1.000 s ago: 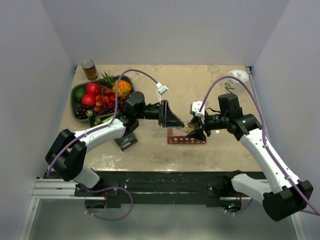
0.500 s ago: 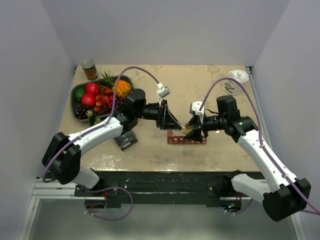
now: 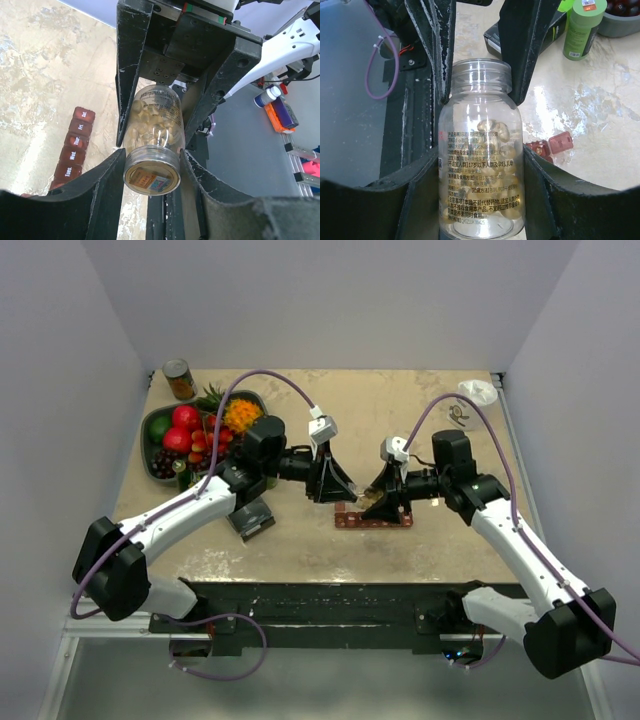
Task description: Sort the pills into containers
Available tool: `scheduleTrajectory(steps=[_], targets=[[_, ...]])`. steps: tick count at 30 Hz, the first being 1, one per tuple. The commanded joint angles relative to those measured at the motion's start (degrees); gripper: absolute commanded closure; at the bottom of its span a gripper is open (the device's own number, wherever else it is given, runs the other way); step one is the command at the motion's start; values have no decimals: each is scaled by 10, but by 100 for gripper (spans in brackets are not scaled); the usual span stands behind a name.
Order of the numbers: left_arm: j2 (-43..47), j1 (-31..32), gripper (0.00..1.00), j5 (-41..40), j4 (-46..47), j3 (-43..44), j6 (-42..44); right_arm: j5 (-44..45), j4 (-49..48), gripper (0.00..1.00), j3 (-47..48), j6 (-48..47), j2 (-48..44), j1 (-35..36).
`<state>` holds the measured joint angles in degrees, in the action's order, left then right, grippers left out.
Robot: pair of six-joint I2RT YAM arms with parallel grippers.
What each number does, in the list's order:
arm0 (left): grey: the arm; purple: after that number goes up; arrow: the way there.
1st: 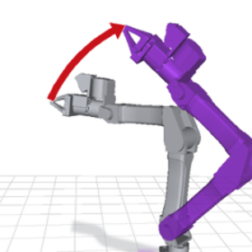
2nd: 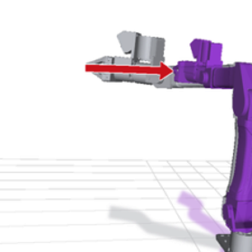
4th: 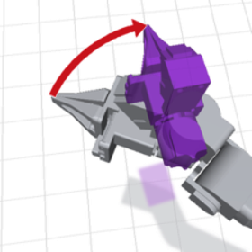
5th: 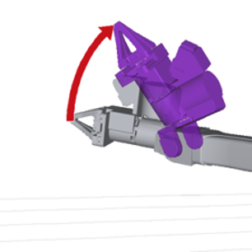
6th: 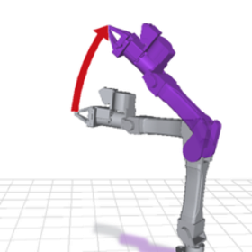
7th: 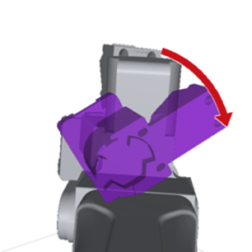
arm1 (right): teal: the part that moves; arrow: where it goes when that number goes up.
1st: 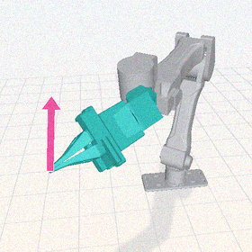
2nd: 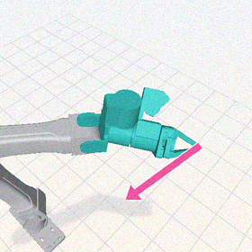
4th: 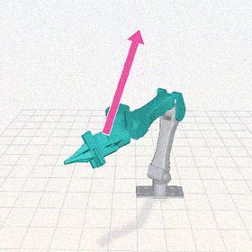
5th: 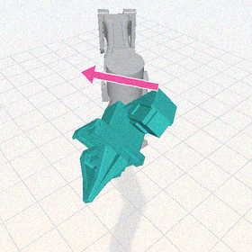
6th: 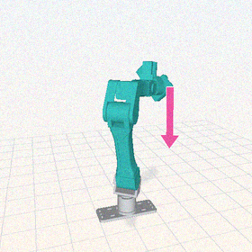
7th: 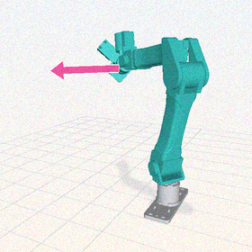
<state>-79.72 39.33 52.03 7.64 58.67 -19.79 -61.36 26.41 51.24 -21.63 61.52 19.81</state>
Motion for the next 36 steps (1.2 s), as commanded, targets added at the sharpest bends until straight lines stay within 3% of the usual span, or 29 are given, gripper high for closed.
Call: scheduleTrajectory(steps=[1, 2, 5, 13, 17, 22, 29, 36], targets=[[0, 7, 100, 11, 5, 15, 51, -39, -2, 46, 7, 38, -2, -2], [1, 6, 100, 7, -6, 18, 50, -34, 4, 21, 9, 28, -3, -2], [5, -2, 100, 4, -31, 16, 49, -15, 16, 1, 13, 12, -9, -3], [46, -43, 100, -38, -123, -9, 70, 62, 40, 1, 1, -49, -32, -10], [67, -60, 100, -131, -227, -9, 101, 104, 61, 1, -7, -102, -50, -28], [97, -63, 100, -245, -298, -4, 107, 144, 16, 1, -35, -92, -75, -78], [98, -63, 100, -420, -411, 29, 123, 182, -12, 1, -76, -86, -82, -95], [84, -62, 100, -490, -443, 38, 130, 183, -22, 1, -84, -86, -78, -100]])
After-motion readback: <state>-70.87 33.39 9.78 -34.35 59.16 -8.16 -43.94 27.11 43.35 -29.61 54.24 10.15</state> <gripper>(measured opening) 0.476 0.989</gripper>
